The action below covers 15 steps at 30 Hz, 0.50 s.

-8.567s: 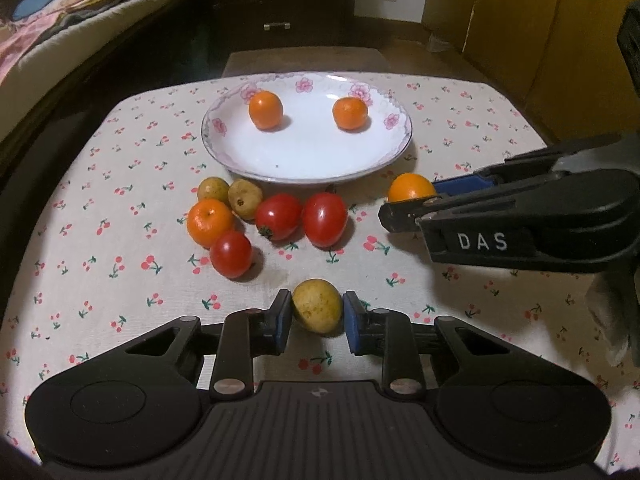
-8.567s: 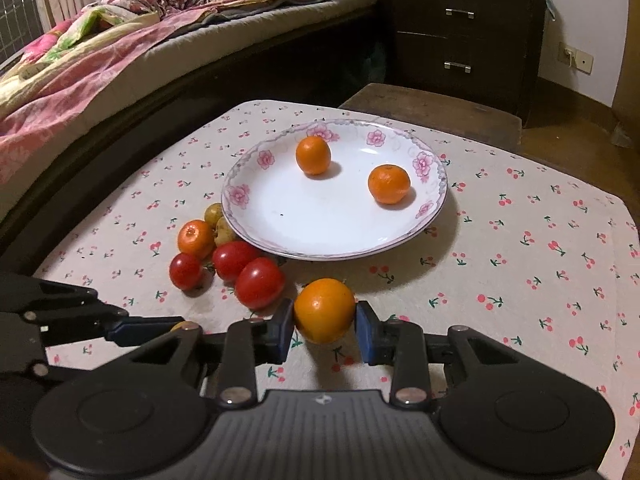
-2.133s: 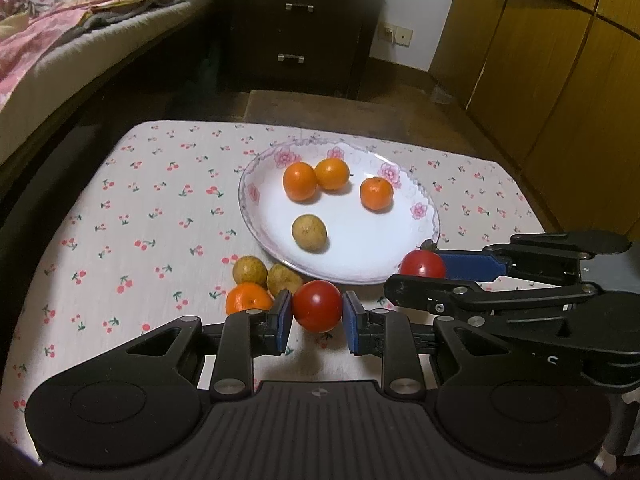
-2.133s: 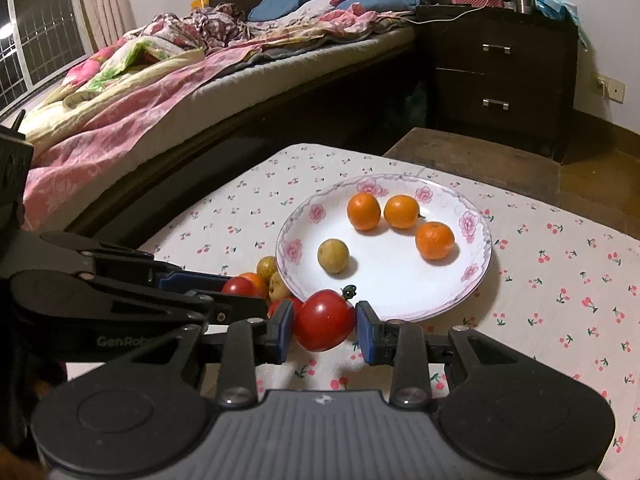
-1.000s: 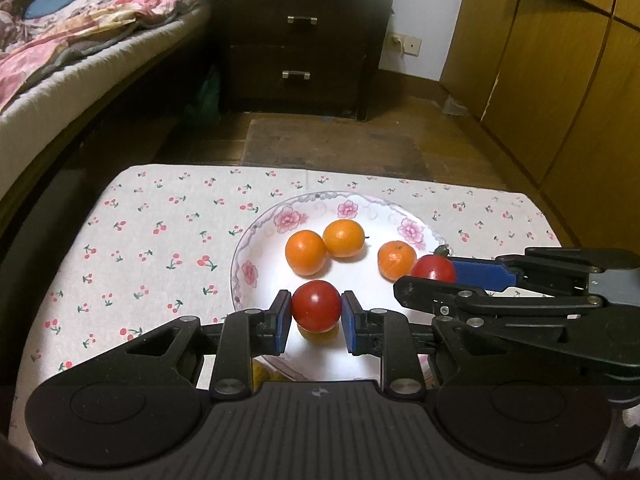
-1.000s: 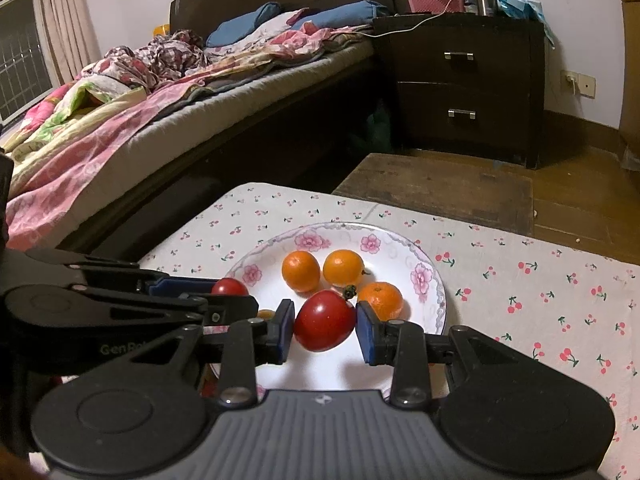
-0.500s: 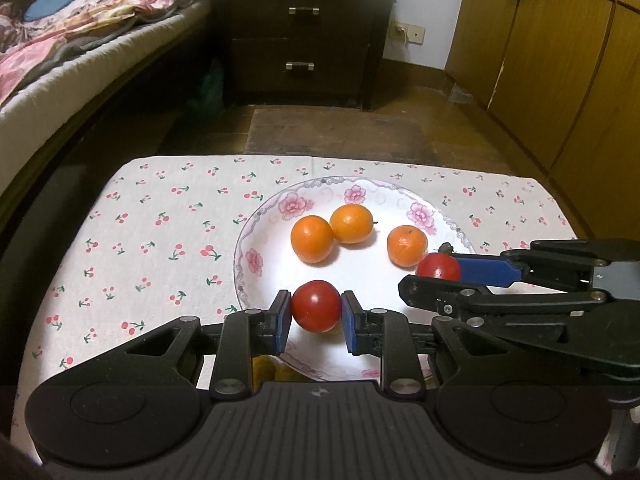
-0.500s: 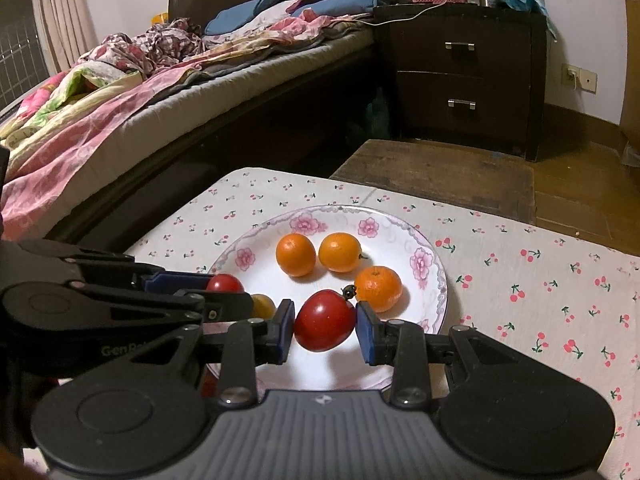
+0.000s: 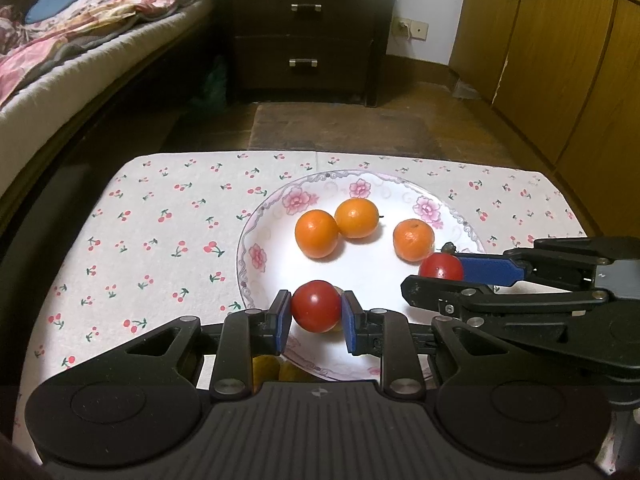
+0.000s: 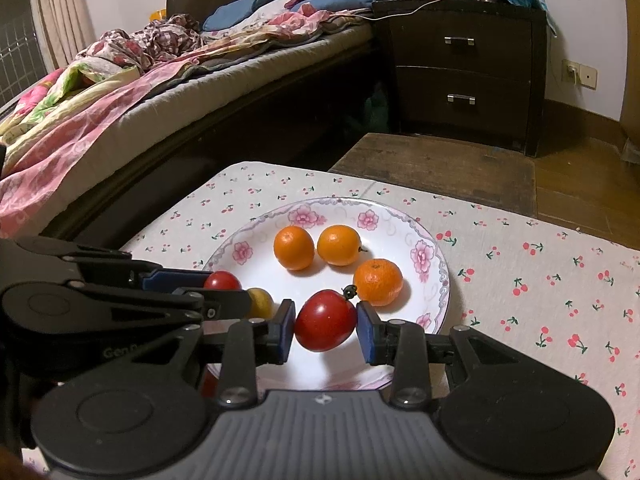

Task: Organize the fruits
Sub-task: 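Carry both tomatoes over the white plate and release them onto it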

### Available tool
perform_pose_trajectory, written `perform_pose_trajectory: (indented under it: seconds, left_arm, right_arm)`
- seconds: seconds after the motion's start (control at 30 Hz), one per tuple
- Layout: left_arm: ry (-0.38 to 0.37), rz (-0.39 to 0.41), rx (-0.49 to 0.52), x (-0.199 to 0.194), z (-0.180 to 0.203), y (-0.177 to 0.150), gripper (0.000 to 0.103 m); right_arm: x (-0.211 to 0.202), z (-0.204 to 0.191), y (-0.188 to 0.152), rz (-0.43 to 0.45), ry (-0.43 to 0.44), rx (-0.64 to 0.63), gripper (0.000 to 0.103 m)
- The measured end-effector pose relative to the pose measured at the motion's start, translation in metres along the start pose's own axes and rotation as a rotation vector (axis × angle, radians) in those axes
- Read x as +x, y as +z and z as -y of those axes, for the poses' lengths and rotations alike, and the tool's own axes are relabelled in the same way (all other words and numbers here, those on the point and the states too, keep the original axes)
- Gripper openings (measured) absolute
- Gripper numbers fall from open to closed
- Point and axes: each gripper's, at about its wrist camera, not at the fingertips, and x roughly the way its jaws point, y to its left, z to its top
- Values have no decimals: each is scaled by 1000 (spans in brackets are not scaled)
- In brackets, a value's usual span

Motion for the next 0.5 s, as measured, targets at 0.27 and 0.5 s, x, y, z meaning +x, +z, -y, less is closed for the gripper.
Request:
perform_pose_trajectory:
  seconds: [0.27, 0.5]
  left_arm:
    - [14, 2, 13, 2, 1, -1, 33]
    - [25, -1, 21, 4, 3, -2, 33]
  right_arm:
    - [3, 0, -1, -11, -6, -5, 41]
    - [5, -1, -2, -20, -23, -13, 41]
